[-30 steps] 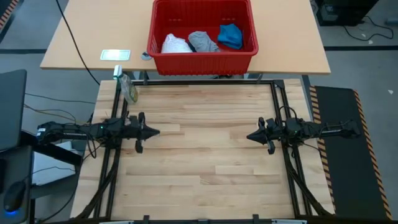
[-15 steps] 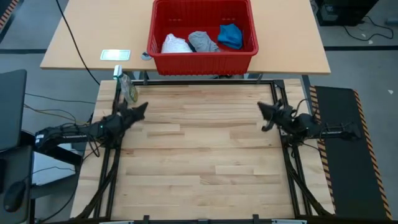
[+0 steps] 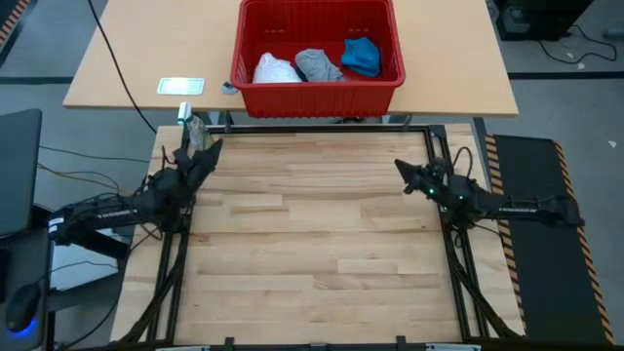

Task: Fold laundry
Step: Remove the gray shirt from the red laundry bin

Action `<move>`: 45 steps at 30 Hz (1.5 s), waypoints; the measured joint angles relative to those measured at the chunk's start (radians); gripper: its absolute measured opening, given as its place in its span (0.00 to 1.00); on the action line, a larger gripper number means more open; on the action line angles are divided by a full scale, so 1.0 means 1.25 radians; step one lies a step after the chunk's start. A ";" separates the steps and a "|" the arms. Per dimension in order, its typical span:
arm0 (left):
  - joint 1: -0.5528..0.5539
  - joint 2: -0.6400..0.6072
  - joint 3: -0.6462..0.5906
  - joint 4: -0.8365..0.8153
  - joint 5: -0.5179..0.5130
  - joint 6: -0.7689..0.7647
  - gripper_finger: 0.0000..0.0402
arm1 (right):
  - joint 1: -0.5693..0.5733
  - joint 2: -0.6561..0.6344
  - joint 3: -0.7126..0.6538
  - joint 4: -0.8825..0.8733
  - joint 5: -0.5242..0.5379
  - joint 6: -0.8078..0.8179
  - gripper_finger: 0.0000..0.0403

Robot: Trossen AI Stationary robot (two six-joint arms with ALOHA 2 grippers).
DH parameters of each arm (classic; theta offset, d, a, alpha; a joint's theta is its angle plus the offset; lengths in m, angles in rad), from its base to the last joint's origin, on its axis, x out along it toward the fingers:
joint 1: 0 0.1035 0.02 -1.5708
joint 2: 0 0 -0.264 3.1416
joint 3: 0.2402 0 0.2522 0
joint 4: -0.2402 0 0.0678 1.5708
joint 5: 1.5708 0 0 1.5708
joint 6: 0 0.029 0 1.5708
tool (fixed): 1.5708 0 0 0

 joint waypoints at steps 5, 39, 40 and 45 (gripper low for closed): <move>0.128 0.155 0.115 -0.011 0.204 0.032 0.01 | -0.068 0.107 0.064 0.003 -0.067 0.048 0.04; 0.515 1.423 1.684 -0.827 0.759 0.526 0.57 | -0.235 0.597 0.430 -0.046 -0.255 0.007 0.04; 0.520 1.450 1.712 -0.827 0.759 0.527 0.57 | -0.235 0.600 0.430 -0.047 -0.255 0.018 0.04; 0.543 1.557 1.791 -0.784 0.743 0.566 0.57 | -0.235 0.613 0.430 -0.048 -0.231 0.043 0.05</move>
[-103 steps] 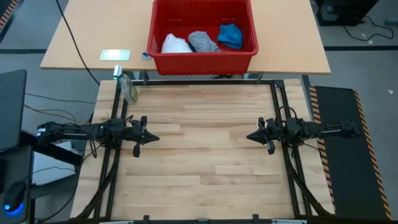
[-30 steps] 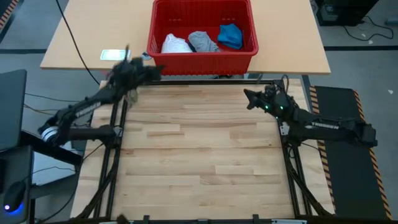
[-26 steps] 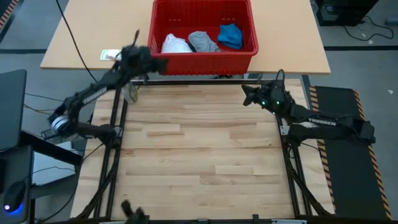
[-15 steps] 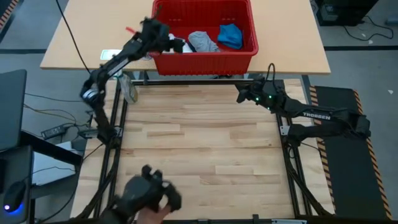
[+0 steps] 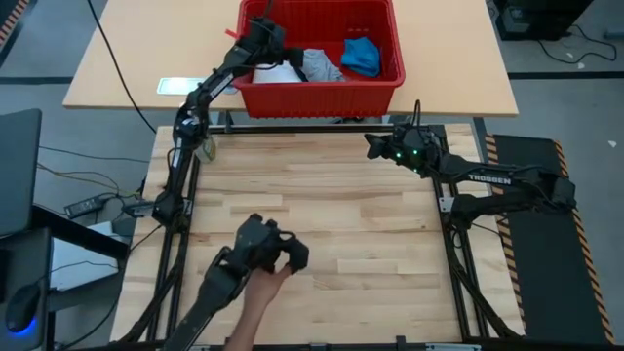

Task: Fold laundry
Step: Remove the gray shirt from the red laundry bin

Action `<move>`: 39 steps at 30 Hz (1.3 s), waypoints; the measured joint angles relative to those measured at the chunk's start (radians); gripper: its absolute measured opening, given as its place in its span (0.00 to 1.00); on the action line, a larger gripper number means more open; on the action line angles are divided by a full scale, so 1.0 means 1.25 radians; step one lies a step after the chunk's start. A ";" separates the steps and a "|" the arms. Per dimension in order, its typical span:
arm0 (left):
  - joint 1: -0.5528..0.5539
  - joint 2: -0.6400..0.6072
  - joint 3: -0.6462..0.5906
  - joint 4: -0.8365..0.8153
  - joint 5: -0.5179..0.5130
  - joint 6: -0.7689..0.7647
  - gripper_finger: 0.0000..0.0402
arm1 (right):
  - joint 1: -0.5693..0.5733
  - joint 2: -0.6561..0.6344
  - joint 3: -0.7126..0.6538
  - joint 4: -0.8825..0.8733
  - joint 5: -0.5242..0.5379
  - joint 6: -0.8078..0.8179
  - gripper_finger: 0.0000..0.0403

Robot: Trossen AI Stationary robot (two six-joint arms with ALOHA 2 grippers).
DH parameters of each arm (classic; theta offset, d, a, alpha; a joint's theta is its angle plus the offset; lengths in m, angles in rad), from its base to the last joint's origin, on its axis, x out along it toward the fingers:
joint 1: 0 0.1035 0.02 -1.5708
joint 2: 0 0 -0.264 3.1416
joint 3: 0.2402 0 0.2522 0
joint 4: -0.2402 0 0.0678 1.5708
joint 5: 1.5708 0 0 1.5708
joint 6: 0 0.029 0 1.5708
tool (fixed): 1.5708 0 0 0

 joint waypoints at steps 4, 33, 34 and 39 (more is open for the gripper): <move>0.011 0.029 -0.017 0.054 -0.002 0.009 0.57 | 0.000 0.001 0.000 -0.003 0.001 -0.003 0.06; -0.024 -0.065 -0.019 0.193 0.172 0.265 0.03 | -0.104 0.001 0.000 -0.010 -0.030 -0.090 0.02; -0.027 -0.091 -0.018 0.197 0.191 0.272 0.03 | -0.105 0.001 0.000 0.003 -0.044 -0.105 0.02; -0.054 -0.213 -0.018 0.196 0.263 0.268 0.03 | -0.109 0.000 0.000 0.076 -0.119 -0.166 0.03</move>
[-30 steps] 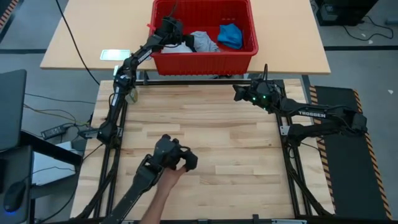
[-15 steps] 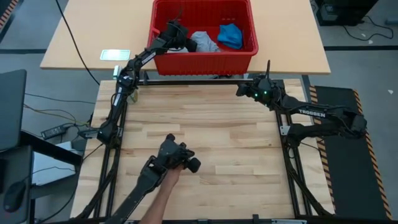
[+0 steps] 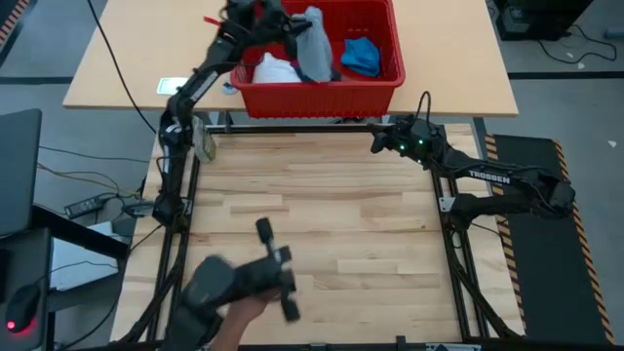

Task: Fold laundry
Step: Remove the gray shirt from the red laundry bin

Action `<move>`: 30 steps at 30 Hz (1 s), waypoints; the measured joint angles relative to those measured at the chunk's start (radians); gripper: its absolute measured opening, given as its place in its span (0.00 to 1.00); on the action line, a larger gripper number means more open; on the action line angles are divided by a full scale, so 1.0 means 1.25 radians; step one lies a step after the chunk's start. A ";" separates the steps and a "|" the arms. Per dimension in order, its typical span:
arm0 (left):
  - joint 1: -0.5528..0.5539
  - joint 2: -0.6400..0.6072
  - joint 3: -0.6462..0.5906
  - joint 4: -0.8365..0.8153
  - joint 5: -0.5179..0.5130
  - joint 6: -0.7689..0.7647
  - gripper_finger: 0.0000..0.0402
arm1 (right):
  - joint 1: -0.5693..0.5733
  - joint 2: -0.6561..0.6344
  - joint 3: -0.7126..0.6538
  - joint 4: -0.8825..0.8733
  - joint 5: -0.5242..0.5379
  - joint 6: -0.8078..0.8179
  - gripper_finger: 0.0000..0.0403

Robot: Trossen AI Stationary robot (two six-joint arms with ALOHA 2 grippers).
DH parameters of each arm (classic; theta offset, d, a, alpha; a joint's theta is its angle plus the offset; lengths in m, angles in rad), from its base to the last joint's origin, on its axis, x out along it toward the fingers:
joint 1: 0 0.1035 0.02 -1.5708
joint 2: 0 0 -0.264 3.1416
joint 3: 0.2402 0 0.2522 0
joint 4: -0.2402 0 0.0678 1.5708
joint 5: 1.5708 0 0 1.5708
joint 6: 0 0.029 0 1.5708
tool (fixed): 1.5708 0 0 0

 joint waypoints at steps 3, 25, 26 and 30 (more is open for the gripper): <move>-0.021 -0.068 0.000 -0.004 0.005 -0.003 0.03 | 0.000 0.000 0.000 0.023 -0.001 -0.005 0.03; -0.268 -0.130 -0.048 -0.793 -0.249 -0.059 0.03 | -0.009 0.000 0.000 -0.065 0.024 0.012 0.03; -0.282 -0.130 -0.074 -0.792 -0.250 -0.062 0.03 | -0.011 0.000 0.000 -0.070 0.024 0.009 0.03; -0.323 -0.131 -0.205 -0.778 -0.248 -0.064 0.03 | -0.011 0.000 0.000 -0.087 0.025 0.008 0.03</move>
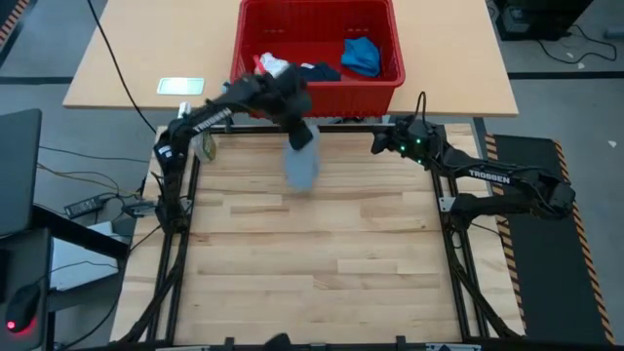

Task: Fold laundry
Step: Remove the gray shirt from the red laundry bin

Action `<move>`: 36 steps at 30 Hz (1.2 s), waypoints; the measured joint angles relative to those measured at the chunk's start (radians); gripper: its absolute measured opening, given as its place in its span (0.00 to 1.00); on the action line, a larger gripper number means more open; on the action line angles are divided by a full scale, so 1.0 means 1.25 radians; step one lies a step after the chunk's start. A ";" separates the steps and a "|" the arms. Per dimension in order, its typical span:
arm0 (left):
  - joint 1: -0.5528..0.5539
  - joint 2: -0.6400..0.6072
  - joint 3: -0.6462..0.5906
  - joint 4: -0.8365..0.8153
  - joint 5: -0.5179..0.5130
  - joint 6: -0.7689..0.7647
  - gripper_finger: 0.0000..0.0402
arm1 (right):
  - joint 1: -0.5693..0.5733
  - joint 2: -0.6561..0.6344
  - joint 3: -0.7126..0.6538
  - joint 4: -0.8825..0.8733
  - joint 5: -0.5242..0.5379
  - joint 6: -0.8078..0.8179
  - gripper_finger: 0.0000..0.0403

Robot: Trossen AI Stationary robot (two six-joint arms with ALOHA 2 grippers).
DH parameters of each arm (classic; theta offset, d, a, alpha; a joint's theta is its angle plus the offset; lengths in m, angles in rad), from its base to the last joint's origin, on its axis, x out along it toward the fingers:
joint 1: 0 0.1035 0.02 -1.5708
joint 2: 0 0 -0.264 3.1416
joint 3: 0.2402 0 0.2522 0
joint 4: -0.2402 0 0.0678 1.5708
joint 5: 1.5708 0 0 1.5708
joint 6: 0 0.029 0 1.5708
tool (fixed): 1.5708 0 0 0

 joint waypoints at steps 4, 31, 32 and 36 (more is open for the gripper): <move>-0.021 -0.014 -0.172 0.056 0.001 -0.015 0.03 | 0.003 0.000 0.000 -0.024 -0.005 0.000 0.03; -0.037 -0.329 -0.855 0.394 0.018 -0.230 0.31 | 0.015 0.118 0.000 -0.036 -0.086 0.066 0.21; -0.039 -0.329 -0.849 0.387 0.018 -0.230 0.34 | 0.017 0.134 0.000 -0.020 -0.091 0.080 0.22; -0.039 -0.329 -0.801 0.321 0.018 -0.207 0.43 | 0.029 0.186 0.000 0.048 -0.091 0.133 0.24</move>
